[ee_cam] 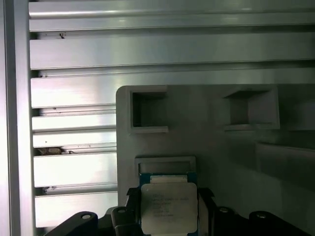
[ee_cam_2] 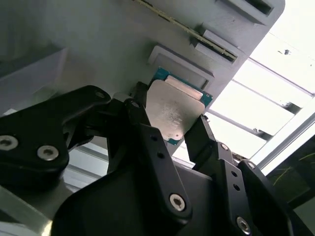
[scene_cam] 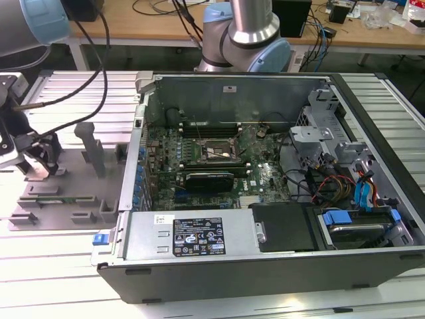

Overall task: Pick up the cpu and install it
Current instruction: 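Pick up the cpu and move it towards the insertion slot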

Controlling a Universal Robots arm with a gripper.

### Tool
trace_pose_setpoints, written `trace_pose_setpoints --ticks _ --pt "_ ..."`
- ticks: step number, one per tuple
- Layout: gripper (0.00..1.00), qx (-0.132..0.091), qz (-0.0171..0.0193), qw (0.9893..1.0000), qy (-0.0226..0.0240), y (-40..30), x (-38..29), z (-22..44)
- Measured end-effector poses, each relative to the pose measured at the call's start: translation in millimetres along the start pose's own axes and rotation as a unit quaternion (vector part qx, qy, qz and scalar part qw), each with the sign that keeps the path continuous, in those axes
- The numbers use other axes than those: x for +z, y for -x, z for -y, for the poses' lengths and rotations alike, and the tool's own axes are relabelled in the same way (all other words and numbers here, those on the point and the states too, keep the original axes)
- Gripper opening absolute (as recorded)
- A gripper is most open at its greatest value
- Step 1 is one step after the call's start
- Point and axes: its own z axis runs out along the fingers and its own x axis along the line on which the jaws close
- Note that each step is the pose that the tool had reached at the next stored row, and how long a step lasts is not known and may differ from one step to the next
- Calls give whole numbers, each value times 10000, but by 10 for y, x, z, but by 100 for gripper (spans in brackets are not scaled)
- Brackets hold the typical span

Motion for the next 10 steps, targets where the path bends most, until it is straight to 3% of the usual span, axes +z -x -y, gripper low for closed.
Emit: trace_pose_setpoints --ticks 5,10 --pt "55 0 0 10000 0 5 -114 -5" --pt "55 0 0 10000 0 8 -176 -7"
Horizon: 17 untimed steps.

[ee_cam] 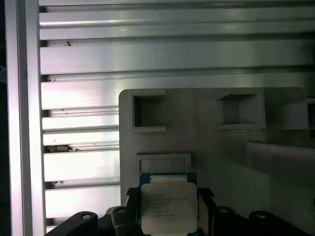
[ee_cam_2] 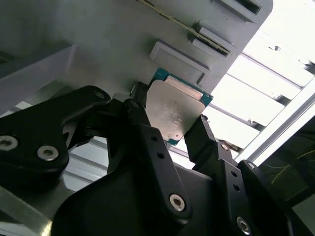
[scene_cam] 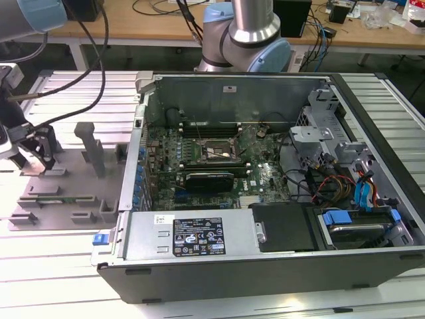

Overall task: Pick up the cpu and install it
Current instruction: 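Pick up the cpu and move it towards the insertion slot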

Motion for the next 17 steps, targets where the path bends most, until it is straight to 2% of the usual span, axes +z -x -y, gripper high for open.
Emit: trace_pose_setpoints --ticks 5,11,17 --pt "55 0 0 10000 0 4 -77 -3" --pt "55 0 0 10000 0 5 -113 -4" --pt "55 0 0 10000 0 9 -198 -8"
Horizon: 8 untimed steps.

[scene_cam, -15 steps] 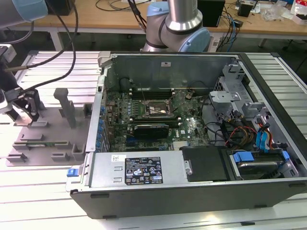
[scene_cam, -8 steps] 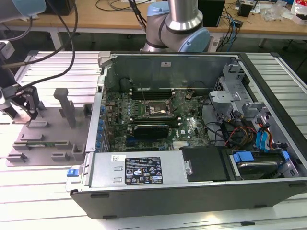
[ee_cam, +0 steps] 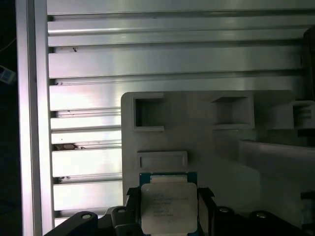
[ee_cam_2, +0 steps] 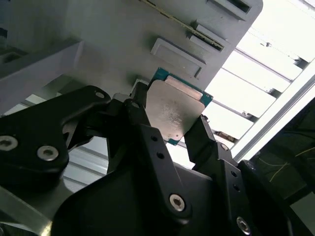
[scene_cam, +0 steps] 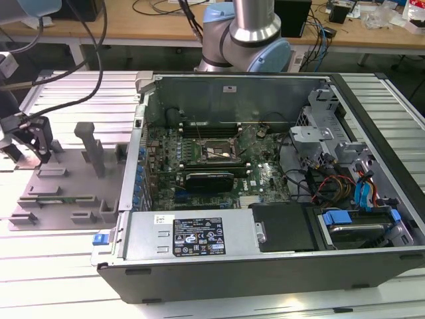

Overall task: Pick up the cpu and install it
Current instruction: 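Pick up the cpu and move it towards the insertion slot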

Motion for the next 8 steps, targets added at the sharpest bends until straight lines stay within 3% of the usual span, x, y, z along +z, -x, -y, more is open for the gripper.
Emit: trace_pose_setpoints --ticks 3,8 --pt "55 0 0 10000 0 5 -98 -4" --pt "55 0 1 10000 0 7 -157 -7"
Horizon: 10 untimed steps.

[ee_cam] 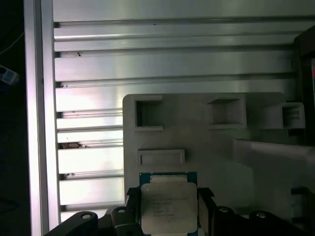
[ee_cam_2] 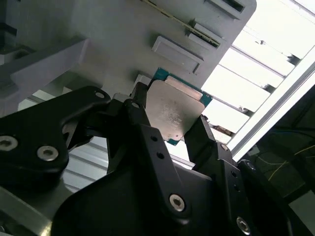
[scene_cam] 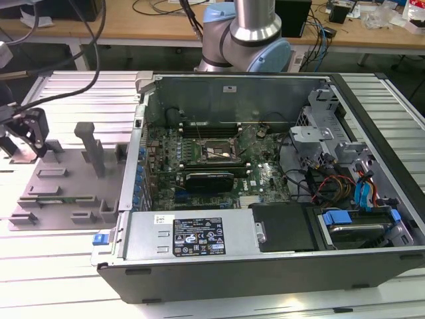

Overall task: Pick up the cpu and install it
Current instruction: 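Pick up the cpu and move it towards the insertion slot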

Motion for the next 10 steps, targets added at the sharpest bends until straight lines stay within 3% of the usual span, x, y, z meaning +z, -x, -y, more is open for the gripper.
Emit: trace_pose_setpoints --ticks 10 --pt "55 0 0 10000 0 8 -179 -8"
